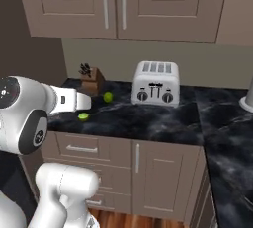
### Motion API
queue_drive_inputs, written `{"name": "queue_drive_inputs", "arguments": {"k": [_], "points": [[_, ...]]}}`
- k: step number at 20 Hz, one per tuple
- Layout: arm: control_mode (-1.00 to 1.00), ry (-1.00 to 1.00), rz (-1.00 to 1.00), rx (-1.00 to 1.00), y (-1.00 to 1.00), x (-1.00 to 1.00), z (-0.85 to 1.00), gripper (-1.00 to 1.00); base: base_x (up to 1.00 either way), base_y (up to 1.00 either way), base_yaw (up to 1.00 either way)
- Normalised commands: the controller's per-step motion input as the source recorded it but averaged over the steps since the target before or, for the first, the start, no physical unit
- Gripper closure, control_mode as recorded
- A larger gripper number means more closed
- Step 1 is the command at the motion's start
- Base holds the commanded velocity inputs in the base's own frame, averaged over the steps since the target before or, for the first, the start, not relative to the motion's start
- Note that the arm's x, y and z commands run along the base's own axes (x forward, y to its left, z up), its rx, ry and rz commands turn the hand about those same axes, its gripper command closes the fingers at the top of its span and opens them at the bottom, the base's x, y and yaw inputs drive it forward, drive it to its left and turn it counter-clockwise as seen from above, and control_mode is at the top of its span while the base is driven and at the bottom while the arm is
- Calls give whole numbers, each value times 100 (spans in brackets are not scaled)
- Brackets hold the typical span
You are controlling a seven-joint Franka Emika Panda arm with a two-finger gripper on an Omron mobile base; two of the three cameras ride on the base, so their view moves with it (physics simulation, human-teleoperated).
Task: Place the beer on the top shelf of the fridge to keep it out of children's reach, and place the kiwi and lime on lower shelves for easy access.
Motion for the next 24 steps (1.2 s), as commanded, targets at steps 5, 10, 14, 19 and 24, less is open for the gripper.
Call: {"name": "queue_drive_inputs", "arguments": {"k": [5, 10, 14, 19, 24], "points": [[100, 0, 0, 0, 0, 0, 0, -100, 56, 0, 1], [100, 0, 0, 0, 0, 0, 0, -100, 46, 0, 2], [100, 0, 0, 0, 0, 0, 0, -100, 36, 0, 2], [-100, 3, 2, 0, 1, 18, -18, -100, 6, 0, 0], [-100, 4, 2, 0, 2, 10, -21, -100, 0, 0, 0]]}}
